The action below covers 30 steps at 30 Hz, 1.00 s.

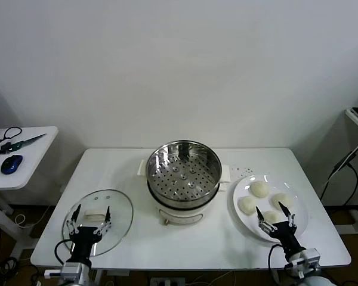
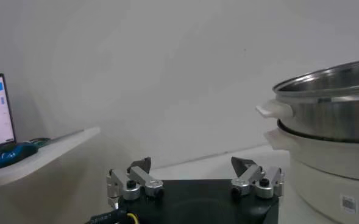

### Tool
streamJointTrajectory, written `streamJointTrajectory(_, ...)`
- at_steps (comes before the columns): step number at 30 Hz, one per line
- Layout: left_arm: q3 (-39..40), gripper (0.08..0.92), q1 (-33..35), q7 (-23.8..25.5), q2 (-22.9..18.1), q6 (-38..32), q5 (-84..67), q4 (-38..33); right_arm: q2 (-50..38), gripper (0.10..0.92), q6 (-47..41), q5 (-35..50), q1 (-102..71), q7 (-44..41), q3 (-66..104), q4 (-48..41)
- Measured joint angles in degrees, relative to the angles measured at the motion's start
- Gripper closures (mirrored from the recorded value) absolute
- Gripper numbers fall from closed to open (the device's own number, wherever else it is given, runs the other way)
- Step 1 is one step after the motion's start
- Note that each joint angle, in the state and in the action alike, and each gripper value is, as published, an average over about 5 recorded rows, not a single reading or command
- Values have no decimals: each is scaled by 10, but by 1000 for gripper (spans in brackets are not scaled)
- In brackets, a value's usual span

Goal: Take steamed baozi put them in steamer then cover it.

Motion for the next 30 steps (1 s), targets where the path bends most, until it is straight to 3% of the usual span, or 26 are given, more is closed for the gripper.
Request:
streamJointTrajectory(5, 0, 177, 0, -2, 1, 0, -1, 0, -44, 203, -30, -15, 24, -39, -2, -6)
streamJointTrajectory(14, 6, 177, 2, -7, 3, -1, -3, -3, -217, 203, -77, -66, 136, -209, -63, -69)
streamJointTrajectory(22, 10, 177, 0, -9, 6, -1, -3, -2, -336, 203, -77, -126, 334, -343, -236, -165)
streamJointTrajectory(30, 12, 177, 1, -11, 5, -3, -3, 4, -367, 203, -67, -164, 562, -417, -465, -266)
